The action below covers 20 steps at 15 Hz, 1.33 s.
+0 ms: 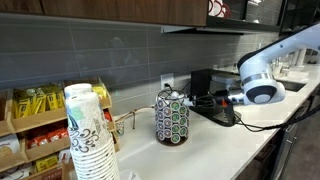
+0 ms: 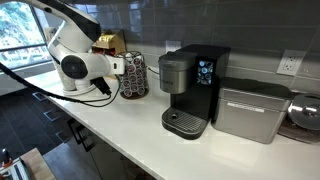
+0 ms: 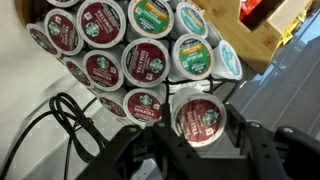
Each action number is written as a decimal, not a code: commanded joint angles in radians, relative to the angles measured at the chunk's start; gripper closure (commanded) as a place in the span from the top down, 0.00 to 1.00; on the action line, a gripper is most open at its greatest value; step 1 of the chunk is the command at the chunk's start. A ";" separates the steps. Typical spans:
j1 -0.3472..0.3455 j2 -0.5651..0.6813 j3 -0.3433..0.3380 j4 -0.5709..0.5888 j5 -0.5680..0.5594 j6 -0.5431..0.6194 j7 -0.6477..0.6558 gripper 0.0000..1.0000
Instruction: Put the cup in the cupholder
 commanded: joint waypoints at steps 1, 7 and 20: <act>-0.033 0.016 0.024 0.004 0.022 -0.038 -0.005 0.29; -0.040 0.021 0.030 0.007 0.029 -0.062 -0.003 0.29; -0.046 0.047 0.059 0.019 0.167 -0.034 -0.091 0.29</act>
